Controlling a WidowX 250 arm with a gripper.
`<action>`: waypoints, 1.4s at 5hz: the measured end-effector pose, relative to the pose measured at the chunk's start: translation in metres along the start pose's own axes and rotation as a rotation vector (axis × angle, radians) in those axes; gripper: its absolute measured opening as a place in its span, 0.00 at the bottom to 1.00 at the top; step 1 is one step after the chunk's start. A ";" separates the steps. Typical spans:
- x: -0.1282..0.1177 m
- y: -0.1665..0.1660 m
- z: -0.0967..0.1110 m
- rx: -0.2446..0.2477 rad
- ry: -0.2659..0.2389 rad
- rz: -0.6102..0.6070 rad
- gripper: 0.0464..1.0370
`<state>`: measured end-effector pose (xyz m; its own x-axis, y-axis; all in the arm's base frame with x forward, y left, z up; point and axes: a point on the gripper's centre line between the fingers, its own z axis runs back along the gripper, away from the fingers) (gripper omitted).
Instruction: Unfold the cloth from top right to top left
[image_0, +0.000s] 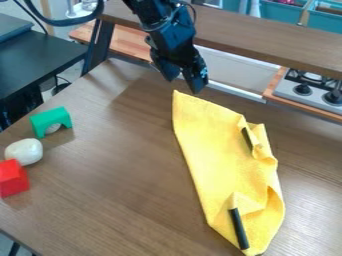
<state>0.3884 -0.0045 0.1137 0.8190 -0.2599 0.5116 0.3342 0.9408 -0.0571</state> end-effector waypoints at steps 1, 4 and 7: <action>-0.005 -0.001 -0.009 -0.014 0.023 0.017 0.96; 0.015 -0.044 -0.020 -0.091 -0.028 0.285 0.96; 0.033 -0.072 -0.059 -0.066 0.021 0.602 0.96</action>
<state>0.4192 -0.0941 0.0842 0.8820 0.3087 0.3561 -0.1629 0.9087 -0.3844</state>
